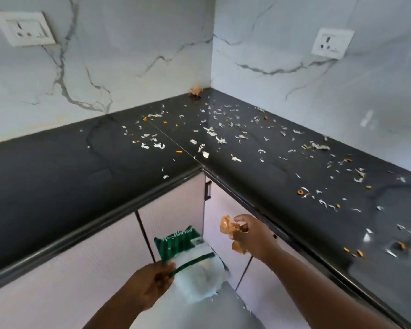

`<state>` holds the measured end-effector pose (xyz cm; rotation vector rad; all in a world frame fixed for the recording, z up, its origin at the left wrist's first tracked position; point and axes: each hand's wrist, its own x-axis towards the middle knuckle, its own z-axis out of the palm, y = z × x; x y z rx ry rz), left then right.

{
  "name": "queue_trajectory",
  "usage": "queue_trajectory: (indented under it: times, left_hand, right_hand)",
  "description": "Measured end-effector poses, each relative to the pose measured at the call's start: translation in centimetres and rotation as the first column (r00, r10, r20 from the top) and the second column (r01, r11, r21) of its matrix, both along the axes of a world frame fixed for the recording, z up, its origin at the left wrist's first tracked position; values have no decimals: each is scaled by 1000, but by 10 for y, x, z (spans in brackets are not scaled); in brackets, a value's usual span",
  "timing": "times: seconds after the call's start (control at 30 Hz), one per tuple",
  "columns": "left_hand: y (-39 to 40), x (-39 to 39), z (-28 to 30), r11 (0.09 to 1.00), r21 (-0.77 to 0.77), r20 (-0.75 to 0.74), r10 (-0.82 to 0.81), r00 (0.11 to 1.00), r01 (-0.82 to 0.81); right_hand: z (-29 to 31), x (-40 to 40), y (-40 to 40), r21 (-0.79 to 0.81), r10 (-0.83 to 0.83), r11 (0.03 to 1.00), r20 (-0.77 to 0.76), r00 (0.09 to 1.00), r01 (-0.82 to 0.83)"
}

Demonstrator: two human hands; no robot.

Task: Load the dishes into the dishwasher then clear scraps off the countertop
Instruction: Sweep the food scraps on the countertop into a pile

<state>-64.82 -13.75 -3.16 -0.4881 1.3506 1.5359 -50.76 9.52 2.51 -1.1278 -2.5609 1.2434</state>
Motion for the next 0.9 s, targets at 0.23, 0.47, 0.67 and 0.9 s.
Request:
queue_trajectory:
  times: [0.23, 0.47, 0.67, 0.9]
  left_hand:
    - [-1, 18, -24, 997, -81, 3, 14, 1000, -14]
    - [0, -10, -55, 979, -195, 99, -32, 995, 51]
    - [20, -51, -109, 949, -303, 113, -53, 992, 86]
    - [75, -90, -206, 882, -389, -52, -310, 949, 267]
  right_hand:
    - [-52, 8, 2, -124, 19, 992, 169, 985, 2]
    - [-96, -22, -1, -205, 88, 979, 334, 939, -19]
    - [-143, -57, -3, -311, -117, 924, 330, 937, 225]
    - [-276, -87, 12, -346, -240, 860, 375, 896, 375]
